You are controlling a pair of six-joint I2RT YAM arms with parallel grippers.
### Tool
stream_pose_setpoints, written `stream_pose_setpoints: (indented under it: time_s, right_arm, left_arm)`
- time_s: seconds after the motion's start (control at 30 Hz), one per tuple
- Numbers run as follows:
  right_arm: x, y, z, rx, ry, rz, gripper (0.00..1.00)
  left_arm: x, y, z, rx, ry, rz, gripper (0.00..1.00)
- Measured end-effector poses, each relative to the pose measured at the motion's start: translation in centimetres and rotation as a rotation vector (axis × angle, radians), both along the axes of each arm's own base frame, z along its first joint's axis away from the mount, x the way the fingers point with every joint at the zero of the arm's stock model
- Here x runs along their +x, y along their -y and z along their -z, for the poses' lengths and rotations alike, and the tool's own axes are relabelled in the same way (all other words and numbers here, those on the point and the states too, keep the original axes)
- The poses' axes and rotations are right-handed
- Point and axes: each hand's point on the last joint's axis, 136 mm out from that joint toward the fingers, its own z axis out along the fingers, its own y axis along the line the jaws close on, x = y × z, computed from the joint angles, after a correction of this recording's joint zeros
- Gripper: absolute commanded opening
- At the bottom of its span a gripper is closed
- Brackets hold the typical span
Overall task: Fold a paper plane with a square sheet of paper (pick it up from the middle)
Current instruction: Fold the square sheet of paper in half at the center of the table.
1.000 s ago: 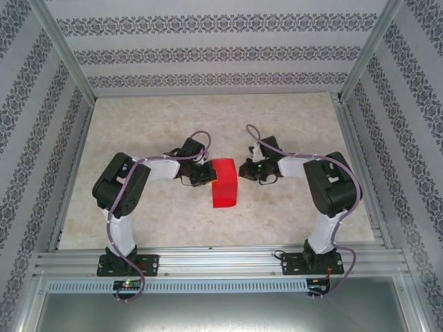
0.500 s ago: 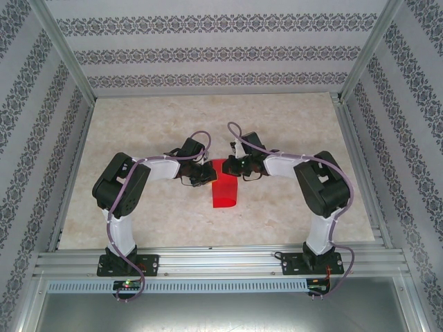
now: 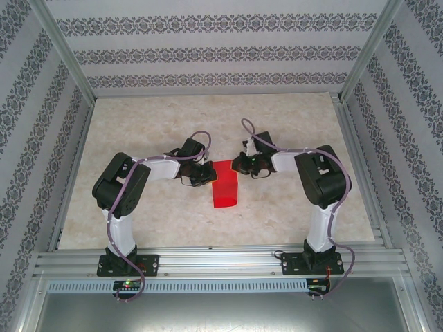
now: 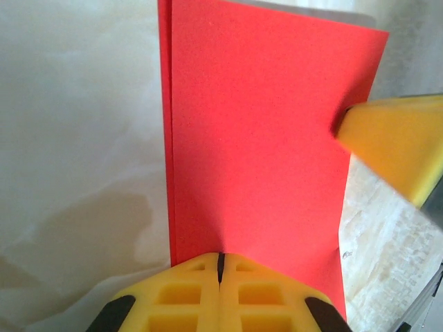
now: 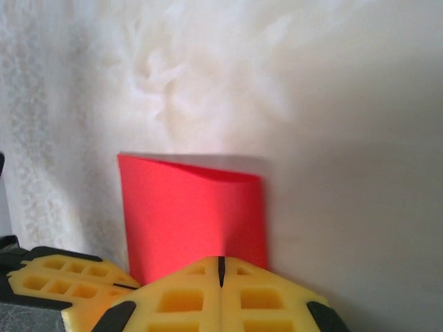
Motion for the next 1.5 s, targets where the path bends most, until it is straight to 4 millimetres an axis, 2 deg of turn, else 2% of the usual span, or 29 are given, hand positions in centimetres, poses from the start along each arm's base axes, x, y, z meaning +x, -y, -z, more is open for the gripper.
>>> stream_pose_setpoints:
  time_s: [0.13, 0.2, 0.4, 0.5, 0.57, 0.67, 0.73, 0.93, 1.07, 1.17, 1.33, 1.5]
  right_arm:
    - [0.7, 3.0, -0.8, -0.051, 0.018, 0.085, 0.0]
    - [0.2, 3.9, -2.3, -0.059, 0.041, 0.103, 0.0]
    - [-3.1, 4.2, -9.5, -0.02, 0.175, 0.06, 0.0]
    - [-4.3, 4.3, -11.6, -0.01, 0.213, 0.026, 0.0]
    - [-4.9, 4.2, -11.8, -0.007, 0.211, 0.006, 0.0]
    - [-5.5, 3.8, -10.8, -0.015, 0.174, -0.019, 0.0]
    - [-5.8, 2.8, -9.6, -0.023, 0.141, -0.047, 0.0]
    - [-5.8, -3.2, -5.1, -0.038, 0.052, -0.146, 0.0]
    - [-4.6, -5.6, -3.1, -0.045, 0.035, -0.147, 0.0]
    - [-3.0, -5.6, -2.0, -0.064, 0.044, -0.104, 0.0]
    - [-0.9, -3.7, -0.1, -0.095, 0.03, -0.019, 0.0]
    - [-0.4, -3.1, 0.1, -0.076, 0.016, -0.01, 0.0]
  left_arm:
    - [0.0, 0.0, 0.0, 0.0, 0.0, 0.0, 0.0]
    - [0.0, 0.0, 0.0, 0.0, 0.0, 0.0, 0.0]
    - [0.0, 0.0, 0.0, 0.004, 0.004, 0.002, 0.0]
    - [0.0, 0.0, 0.0, 0.004, 0.004, 0.002, 0.0]
    - [0.0, 0.0, 0.0, 0.004, 0.004, 0.001, 0.0]
    - [0.0, 0.0, 0.0, 0.004, 0.004, 0.001, 0.0]
    - [0.0, 0.0, 0.0, 0.004, 0.004, 0.001, 0.0]
    - [0.0, 0.0, 0.0, 0.004, 0.004, 0.001, 0.0]
    - [0.1, 0.0, 0.0, 0.005, 0.005, 0.001, 0.0]
    - [0.1, 0.0, 0.0, 0.005, 0.005, 0.0, 0.0]
    - [0.0, -0.1, 0.0, 0.006, 0.004, 0.0, 0.0]
    - [0.0, -0.1, 0.0, 0.006, 0.006, 0.0, 0.0]
